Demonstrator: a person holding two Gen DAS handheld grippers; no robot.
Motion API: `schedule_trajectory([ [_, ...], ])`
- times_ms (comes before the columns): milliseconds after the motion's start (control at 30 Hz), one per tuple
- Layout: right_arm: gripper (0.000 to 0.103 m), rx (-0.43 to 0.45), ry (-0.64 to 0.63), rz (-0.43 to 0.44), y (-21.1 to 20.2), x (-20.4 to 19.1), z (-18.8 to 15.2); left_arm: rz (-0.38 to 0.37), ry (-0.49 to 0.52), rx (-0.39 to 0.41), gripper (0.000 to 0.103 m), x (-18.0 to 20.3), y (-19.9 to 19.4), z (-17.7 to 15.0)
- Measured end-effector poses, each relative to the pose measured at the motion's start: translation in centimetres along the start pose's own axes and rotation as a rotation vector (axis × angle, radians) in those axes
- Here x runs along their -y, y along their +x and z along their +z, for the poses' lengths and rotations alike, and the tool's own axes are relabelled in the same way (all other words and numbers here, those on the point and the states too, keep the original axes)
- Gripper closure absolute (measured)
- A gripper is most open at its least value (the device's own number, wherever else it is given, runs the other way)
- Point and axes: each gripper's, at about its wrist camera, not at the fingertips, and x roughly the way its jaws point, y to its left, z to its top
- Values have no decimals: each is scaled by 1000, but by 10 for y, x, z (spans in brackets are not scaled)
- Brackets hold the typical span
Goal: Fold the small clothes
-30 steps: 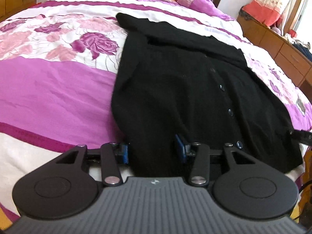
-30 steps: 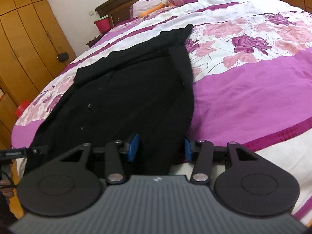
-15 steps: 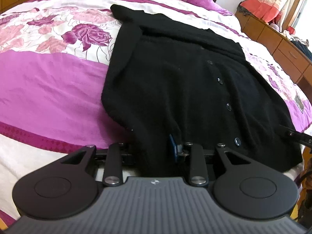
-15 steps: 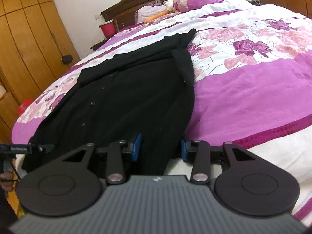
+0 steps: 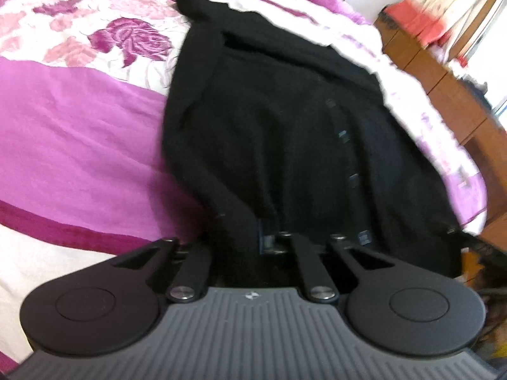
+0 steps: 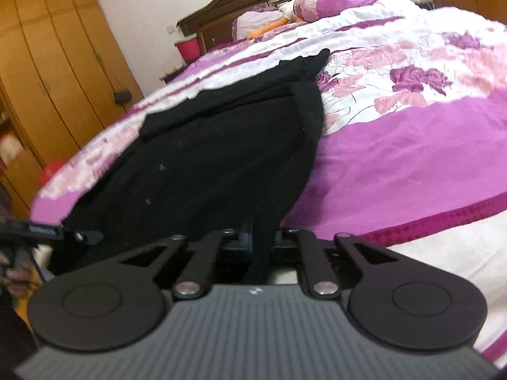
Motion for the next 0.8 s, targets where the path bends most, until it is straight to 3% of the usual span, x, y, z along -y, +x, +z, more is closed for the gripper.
schedule_trajectory([
  [167, 94, 91, 95, 112, -13, 3, 17, -140, -59, 102, 97, 2, -23, 17],
  [367, 94, 214, 205, 223, -17, 6, 49, -212, -115, 270, 97, 5, -54, 44],
  [600, 95, 342, 357, 284, 1, 16, 85, -222, -183, 394, 97, 8, -62, 89],
  [800, 95, 425, 398, 249, 34, 23, 126, -185, -170, 478, 97, 22, -50, 140],
])
